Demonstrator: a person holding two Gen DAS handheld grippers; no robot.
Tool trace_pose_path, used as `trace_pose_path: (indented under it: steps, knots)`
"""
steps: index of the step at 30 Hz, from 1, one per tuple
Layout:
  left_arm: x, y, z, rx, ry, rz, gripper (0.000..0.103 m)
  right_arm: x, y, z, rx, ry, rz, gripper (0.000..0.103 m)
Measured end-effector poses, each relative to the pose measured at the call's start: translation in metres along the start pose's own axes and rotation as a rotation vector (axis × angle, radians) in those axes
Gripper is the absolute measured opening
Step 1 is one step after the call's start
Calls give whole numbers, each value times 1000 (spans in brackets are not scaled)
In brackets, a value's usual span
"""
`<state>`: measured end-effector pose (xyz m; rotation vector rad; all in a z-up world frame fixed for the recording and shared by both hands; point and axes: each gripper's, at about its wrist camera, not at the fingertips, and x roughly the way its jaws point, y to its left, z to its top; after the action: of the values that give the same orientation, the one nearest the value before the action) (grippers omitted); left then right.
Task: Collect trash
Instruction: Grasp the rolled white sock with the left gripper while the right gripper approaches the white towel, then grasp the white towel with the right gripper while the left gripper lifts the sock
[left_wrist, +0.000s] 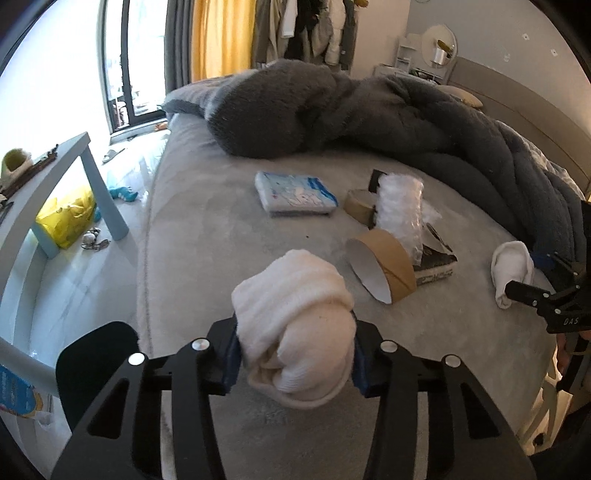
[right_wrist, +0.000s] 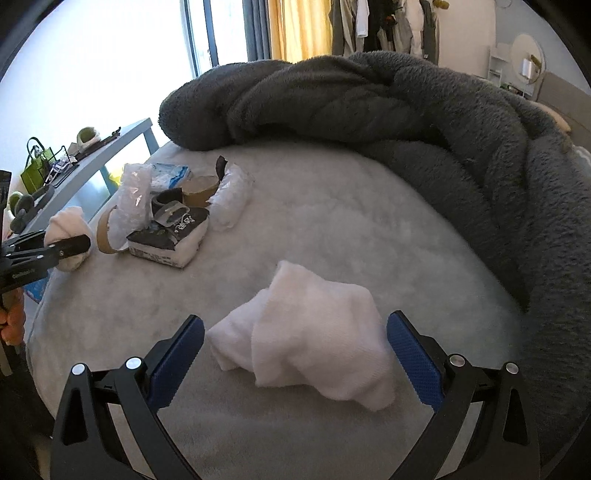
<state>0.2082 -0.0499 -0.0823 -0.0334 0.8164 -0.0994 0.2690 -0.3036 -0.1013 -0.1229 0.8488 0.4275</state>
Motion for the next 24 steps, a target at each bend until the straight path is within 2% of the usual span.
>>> trace_pose_path:
  steps: [6,7,9,15,24]
  knots:
    - [-1,10,-4,-49,8,20,50,11,-3,0,36,15,40,99]
    - [-2,11,-4,-53,8,21,50,13,-3,0,34,18,43,96]
    - [-5,13,-5,-54,1,31,50,15,-2,2,29,26,41,80]
    - [-10,24,-6,-67,0,47,50,19,4,7,9,43,14,61]
    - [-13,51,-12,-113,22,66,50,2,13,31,23,-20,34,59]
